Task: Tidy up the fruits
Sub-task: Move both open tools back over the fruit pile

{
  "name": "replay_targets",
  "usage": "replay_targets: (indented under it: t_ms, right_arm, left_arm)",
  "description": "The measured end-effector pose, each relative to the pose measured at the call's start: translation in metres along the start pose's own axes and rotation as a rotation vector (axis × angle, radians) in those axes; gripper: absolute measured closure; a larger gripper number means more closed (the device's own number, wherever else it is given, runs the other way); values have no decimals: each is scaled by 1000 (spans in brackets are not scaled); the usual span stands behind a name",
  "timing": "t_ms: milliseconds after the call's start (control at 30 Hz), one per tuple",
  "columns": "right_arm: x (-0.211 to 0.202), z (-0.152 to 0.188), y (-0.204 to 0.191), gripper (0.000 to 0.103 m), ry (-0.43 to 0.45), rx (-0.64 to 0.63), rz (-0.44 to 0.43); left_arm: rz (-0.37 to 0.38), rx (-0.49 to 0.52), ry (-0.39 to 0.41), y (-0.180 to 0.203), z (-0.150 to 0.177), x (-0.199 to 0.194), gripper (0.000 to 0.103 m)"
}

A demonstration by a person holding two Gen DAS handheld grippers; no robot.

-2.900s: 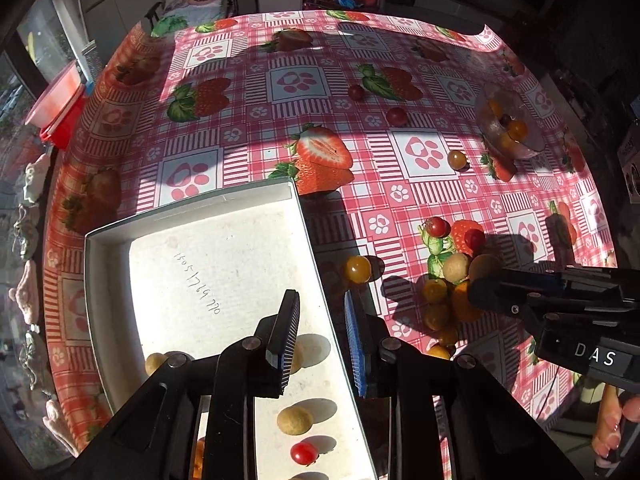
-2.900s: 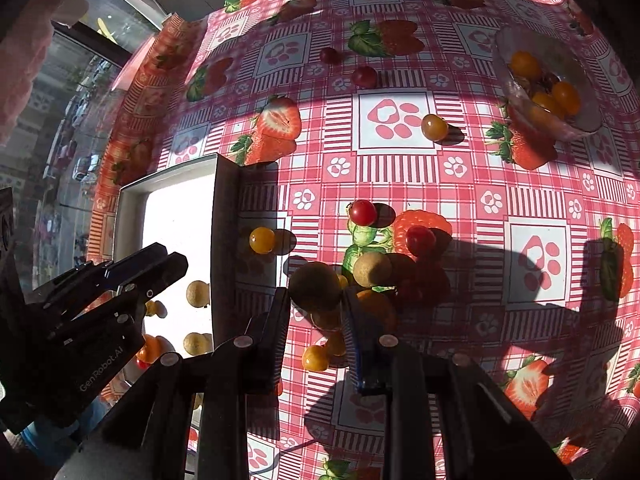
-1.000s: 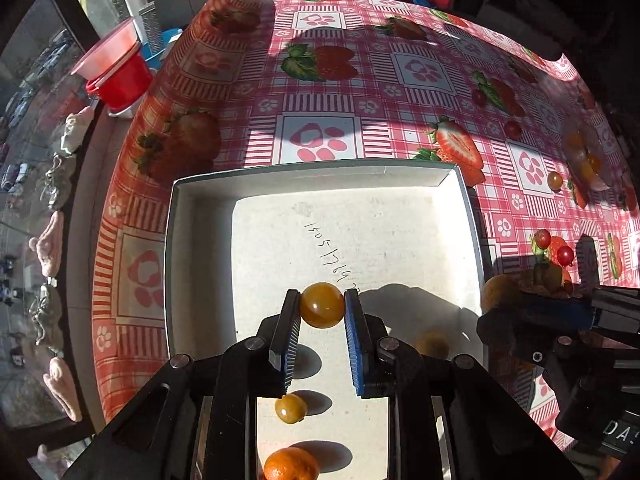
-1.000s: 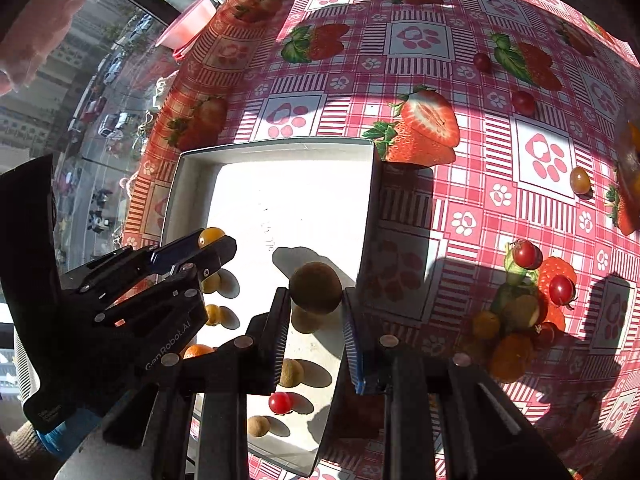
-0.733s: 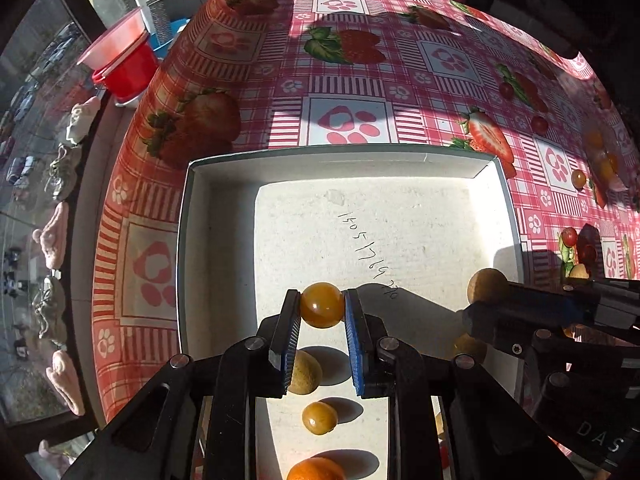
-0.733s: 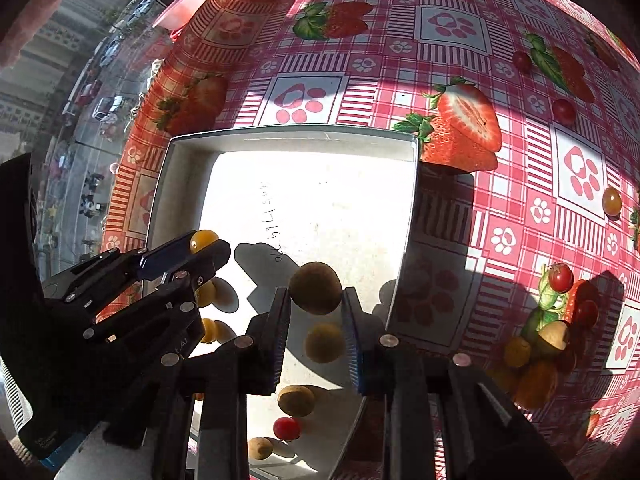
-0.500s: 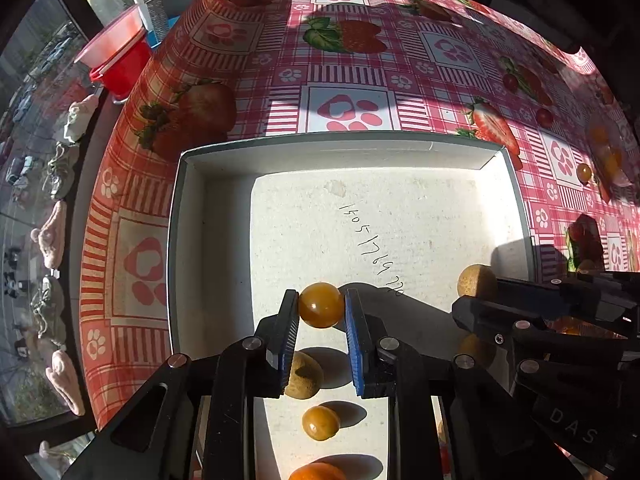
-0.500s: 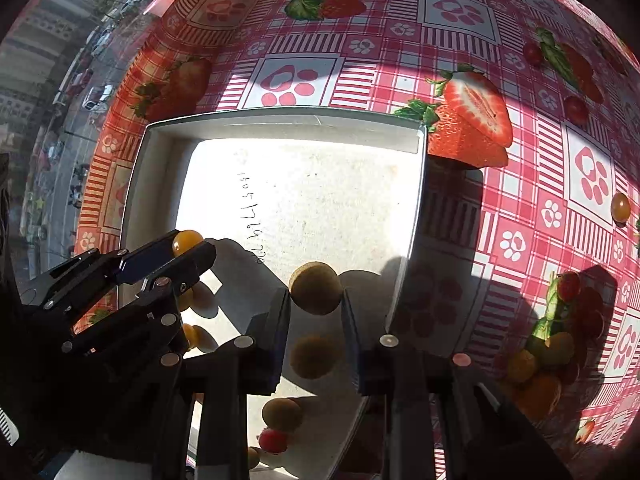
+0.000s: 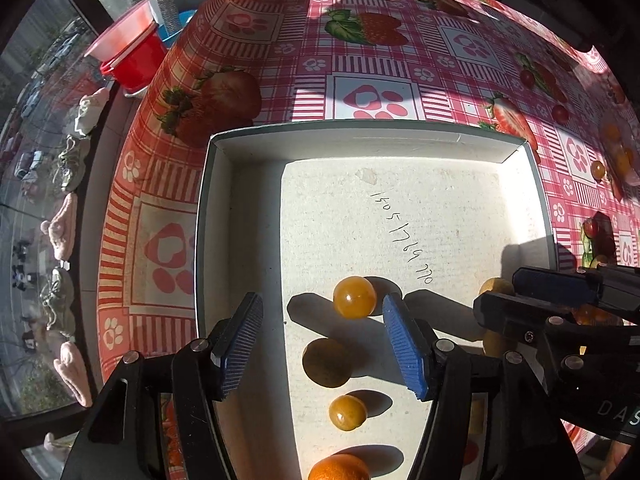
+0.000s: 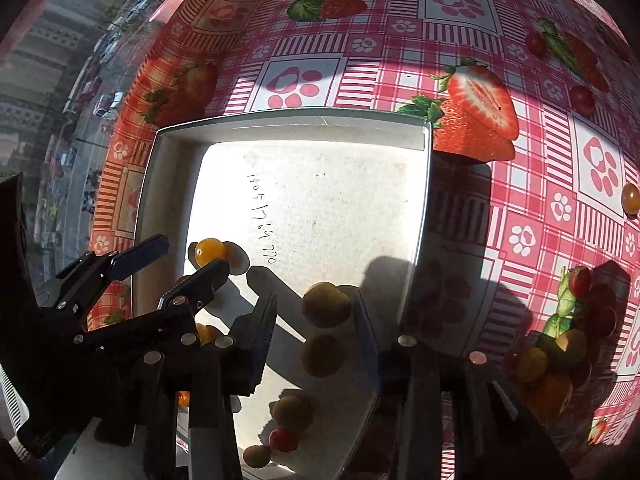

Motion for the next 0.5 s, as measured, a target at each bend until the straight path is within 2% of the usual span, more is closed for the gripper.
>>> replay_targets:
  t_ms: [33, 100, 133, 333, 500]
  right_arm:
    - [-4, 2, 1, 48, 8, 3, -15]
    - [-14, 6, 4, 25, 33, 10, -18]
    - [-18, 8, 4, 20, 43, 9, -45]
    - [-39, 25, 11, 19, 82, 18, -20]
    - [-53, 41, 45, 19, 102, 95, 14]
  left_arm:
    - [1, -5, 1, -2, 1, -2, 39]
    - [6, -14, 2, -5, 3, -7, 39]
    - [8, -10, 4, -3, 4, -9, 39]
    - [-15, 71, 36, 32, 12, -27, 39]
    - [6, 151, 63, 67, 5, -42, 39]
Point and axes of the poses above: each gripper's, at about its wrist camera, not at the fingertips, and x roughly the way its jaws point, y to its right, z to its underside, the point moved 2 cm from there along x, roughly the way its jaws point, and after that the axes turned 14 degrees about -y, right-handed, at the moved point
